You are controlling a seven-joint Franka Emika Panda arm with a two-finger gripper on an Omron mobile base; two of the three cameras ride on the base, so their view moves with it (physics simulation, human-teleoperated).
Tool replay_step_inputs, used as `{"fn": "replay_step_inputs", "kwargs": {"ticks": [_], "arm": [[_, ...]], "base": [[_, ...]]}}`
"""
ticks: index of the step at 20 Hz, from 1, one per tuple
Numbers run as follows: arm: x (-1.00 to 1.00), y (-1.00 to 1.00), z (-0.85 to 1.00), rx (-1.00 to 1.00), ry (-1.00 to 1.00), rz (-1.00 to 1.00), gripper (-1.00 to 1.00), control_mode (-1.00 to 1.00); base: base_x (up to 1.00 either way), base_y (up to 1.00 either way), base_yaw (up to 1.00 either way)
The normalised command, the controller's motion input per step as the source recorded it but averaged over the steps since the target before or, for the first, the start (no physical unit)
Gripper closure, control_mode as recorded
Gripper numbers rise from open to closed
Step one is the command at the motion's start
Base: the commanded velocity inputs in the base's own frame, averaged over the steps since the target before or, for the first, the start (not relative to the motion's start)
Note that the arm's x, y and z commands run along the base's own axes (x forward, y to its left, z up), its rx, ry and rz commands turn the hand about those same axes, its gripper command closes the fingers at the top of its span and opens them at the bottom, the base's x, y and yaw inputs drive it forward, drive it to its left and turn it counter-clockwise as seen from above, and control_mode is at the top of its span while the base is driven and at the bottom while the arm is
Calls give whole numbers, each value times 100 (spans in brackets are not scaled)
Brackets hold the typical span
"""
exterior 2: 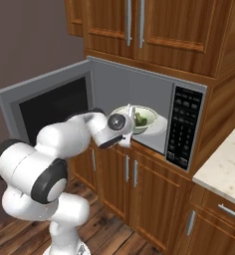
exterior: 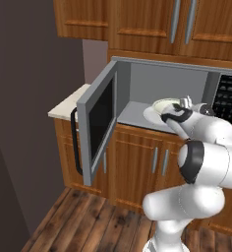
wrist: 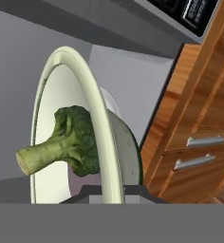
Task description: Place the bowl containing the eggplant and broccoli in the microwave. Close the microwave door and press the start button to microwave the meal.
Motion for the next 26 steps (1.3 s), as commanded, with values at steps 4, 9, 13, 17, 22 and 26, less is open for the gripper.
{"fn": "replay_step_inputs", "kwargs": {"ticks": [4,9,13,17,22,26], "arm": [[41,0,-19,0,3,0,100,-100],[40,-5,-16,0,0,0,100,-100],[35,-18,-16,0,0,0,100,-100],[30,-24,-21,0,0,0,100,-100],[30,-21,-37,0,0,0,100,-100],[29,-15,-42,0,0,0,100,-100]], "base": [[0,0,0],[0,0,0],[0,0,0],[0,0,0],[0,0,0],[0,0,0]]}}
